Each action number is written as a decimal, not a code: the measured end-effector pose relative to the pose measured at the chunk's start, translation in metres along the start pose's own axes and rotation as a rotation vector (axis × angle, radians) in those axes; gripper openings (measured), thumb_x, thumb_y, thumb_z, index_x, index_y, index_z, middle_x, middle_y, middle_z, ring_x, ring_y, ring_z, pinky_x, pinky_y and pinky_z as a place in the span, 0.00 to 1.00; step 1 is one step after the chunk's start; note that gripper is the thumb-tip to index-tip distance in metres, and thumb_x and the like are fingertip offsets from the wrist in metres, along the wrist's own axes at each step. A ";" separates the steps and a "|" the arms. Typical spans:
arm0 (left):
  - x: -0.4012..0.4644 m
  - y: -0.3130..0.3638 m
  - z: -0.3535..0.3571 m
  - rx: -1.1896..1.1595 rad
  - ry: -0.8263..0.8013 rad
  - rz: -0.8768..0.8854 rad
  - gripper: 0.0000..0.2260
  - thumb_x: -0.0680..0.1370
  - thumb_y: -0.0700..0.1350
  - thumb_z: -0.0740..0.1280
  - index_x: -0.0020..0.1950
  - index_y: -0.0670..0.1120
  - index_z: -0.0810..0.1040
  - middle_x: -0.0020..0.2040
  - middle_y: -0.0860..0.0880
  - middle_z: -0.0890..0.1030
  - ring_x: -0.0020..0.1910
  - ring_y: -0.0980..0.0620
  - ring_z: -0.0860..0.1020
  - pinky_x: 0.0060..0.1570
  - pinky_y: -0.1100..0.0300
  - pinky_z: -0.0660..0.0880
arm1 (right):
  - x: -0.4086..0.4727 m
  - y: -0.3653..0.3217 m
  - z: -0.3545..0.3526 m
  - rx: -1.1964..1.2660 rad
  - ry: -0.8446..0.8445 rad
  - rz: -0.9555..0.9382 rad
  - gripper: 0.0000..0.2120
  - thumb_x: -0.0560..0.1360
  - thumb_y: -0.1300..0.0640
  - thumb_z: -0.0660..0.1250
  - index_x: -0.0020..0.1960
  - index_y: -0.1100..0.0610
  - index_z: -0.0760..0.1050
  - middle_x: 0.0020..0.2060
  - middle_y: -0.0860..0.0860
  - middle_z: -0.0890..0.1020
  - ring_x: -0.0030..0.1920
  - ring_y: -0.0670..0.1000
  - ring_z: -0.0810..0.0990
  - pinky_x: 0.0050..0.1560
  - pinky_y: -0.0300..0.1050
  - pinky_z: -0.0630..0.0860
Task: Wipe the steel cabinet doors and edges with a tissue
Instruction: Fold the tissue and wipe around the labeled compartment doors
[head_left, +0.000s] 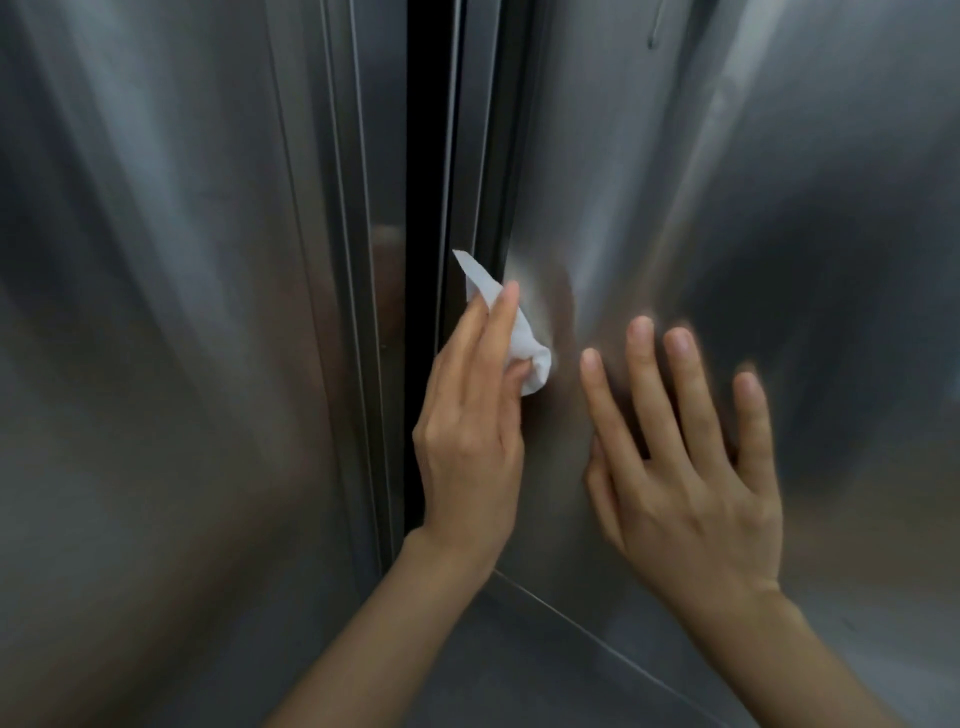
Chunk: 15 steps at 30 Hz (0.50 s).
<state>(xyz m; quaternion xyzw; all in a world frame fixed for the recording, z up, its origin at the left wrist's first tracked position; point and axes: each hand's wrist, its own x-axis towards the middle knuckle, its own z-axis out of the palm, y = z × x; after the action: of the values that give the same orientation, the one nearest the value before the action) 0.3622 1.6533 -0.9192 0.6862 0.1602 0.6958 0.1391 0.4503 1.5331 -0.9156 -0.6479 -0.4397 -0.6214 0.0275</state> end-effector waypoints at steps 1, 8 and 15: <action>-0.002 -0.003 -0.001 0.031 -0.022 0.023 0.18 0.81 0.37 0.64 0.71 0.44 0.72 0.67 0.40 0.76 0.67 0.50 0.75 0.65 0.59 0.73 | 0.000 0.000 0.000 0.000 -0.001 0.001 0.30 0.77 0.54 0.62 0.78 0.57 0.63 0.77 0.59 0.62 0.78 0.57 0.57 0.78 0.57 0.51; -0.010 -0.006 -0.007 0.041 0.027 0.006 0.13 0.77 0.31 0.67 0.61 0.32 0.79 0.67 0.30 0.69 0.67 0.37 0.72 0.69 0.64 0.67 | 0.000 -0.001 0.000 0.000 0.011 0.005 0.31 0.77 0.54 0.63 0.78 0.57 0.63 0.77 0.59 0.63 0.78 0.57 0.59 0.77 0.57 0.52; -0.032 -0.019 -0.006 0.110 -0.116 0.034 0.18 0.85 0.44 0.59 0.66 0.30 0.75 0.64 0.34 0.77 0.65 0.38 0.76 0.65 0.47 0.74 | 0.000 0.000 0.000 0.004 0.017 0.008 0.29 0.78 0.54 0.62 0.78 0.57 0.63 0.76 0.59 0.63 0.78 0.57 0.59 0.77 0.58 0.53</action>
<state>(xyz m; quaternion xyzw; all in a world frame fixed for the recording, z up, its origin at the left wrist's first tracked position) 0.3564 1.6569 -0.9557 0.7344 0.1782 0.6475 0.0984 0.4499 1.5332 -0.9155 -0.6443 -0.4382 -0.6258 0.0349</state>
